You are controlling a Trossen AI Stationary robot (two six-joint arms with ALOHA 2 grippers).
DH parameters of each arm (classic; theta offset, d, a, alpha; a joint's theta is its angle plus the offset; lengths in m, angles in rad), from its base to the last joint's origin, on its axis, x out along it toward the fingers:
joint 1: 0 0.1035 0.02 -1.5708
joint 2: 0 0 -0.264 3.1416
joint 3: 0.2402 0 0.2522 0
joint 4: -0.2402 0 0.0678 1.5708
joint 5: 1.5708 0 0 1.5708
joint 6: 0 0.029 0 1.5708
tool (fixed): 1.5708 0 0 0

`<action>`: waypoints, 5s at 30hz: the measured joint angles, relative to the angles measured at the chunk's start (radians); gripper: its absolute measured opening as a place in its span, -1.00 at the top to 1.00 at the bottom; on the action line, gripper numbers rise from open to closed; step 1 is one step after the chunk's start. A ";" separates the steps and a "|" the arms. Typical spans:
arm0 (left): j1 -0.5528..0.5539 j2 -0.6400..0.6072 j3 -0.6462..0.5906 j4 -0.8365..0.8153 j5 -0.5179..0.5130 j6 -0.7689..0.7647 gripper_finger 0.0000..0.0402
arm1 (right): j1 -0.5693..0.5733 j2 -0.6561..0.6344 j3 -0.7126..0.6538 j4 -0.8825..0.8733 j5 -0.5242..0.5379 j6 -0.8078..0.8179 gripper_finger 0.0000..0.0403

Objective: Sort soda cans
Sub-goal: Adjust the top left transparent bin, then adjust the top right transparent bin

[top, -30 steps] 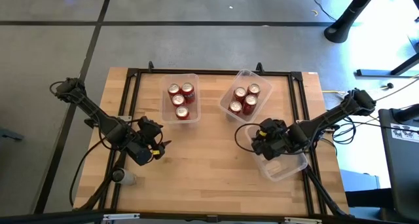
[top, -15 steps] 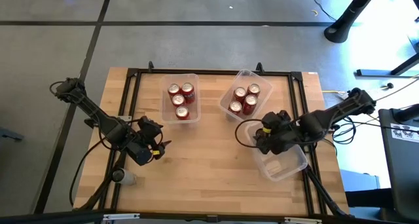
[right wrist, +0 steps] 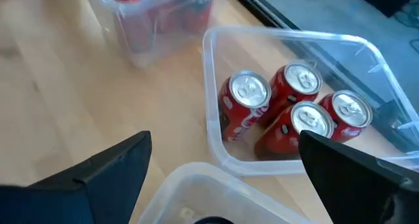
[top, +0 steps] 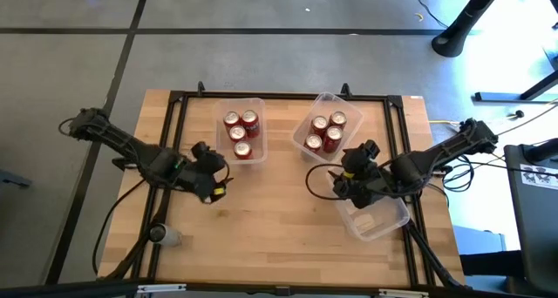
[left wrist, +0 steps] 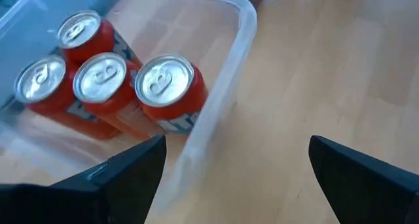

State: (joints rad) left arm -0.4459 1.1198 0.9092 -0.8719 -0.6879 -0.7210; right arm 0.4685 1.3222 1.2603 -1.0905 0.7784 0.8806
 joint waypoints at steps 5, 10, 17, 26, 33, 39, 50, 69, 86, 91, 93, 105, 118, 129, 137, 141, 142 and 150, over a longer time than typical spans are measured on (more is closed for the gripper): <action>0.191 0.000 0.013 -0.004 0.201 0.226 -0.66 | -0.022 0.027 -0.073 0.064 0.006 -0.009 -0.90; 0.375 0.000 0.013 0.001 0.342 0.417 -0.50 | -0.065 0.055 -0.147 0.196 0.007 -0.106 -0.90; 0.541 0.039 0.000 0.027 0.574 0.608 -0.26 | -0.142 0.058 -0.216 0.379 -0.034 -0.266 -0.90; 0.562 0.081 -0.023 0.095 0.652 0.706 0.20 | -0.176 0.058 -0.217 0.435 -0.091 -0.317 -0.90; 0.567 0.080 -0.024 0.093 0.650 0.818 0.85 | -0.175 0.058 -0.217 0.470 -0.104 -0.309 -0.90; 0.620 0.080 -0.024 0.099 0.580 0.889 0.84 | -0.175 0.058 -0.217 0.500 -0.118 -0.310 -0.90; 0.839 0.082 -0.025 0.137 0.638 1.098 0.85 | -0.175 0.058 -0.217 0.506 -0.117 -0.310 -0.90; 0.923 0.087 -0.030 0.177 0.648 1.115 0.37 | -0.175 0.057 -0.213 0.512 -0.116 -0.314 -0.90; 0.751 -0.062 0.101 0.048 0.658 0.839 -0.04 | -0.492 0.077 -0.162 0.404 -0.525 -0.429 -0.60; 0.726 -0.063 0.099 0.015 0.658 0.811 -0.04 | -0.518 0.123 -0.162 0.400 -0.561 -0.469 -0.32; 0.717 -0.061 0.097 0.015 0.658 0.816 -0.05 | -0.517 0.139 -0.161 0.407 -0.561 -0.492 -0.22; 0.707 -0.058 0.097 0.024 0.658 0.800 -0.05 | -0.514 0.178 -0.161 0.413 -0.535 -0.663 0.78; 0.707 -0.057 0.097 0.055 0.658 0.785 -0.05 | -0.560 0.229 -0.161 0.569 -0.557 -1.033 0.84; 0.706 -0.057 0.097 0.053 0.659 0.754 -0.05 | -0.671 0.285 -0.163 0.778 -0.631 -1.183 0.82; 0.706 -0.057 0.097 0.054 0.658 0.753 -0.05 | -0.719 0.335 -0.161 0.886 -0.667 -1.231 0.85; 0.706 -0.057 0.097 0.060 0.658 0.748 -0.05 | -0.720 0.350 -0.161 0.936 -0.666 -1.247 0.80; 0.706 -0.057 0.097 0.063 0.659 0.749 -0.05 | -0.720 0.350 -0.161 0.939 -0.666 -1.253 0.80; 0.706 -0.057 0.097 0.068 0.659 0.754 -0.05 | -0.718 0.350 -0.163 0.941 -0.663 -1.253 0.78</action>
State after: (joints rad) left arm 0.2604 1.0626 1.0058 -0.8040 -0.0294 0.0326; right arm -0.2497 1.6718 1.0977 -0.1495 0.1158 -0.3721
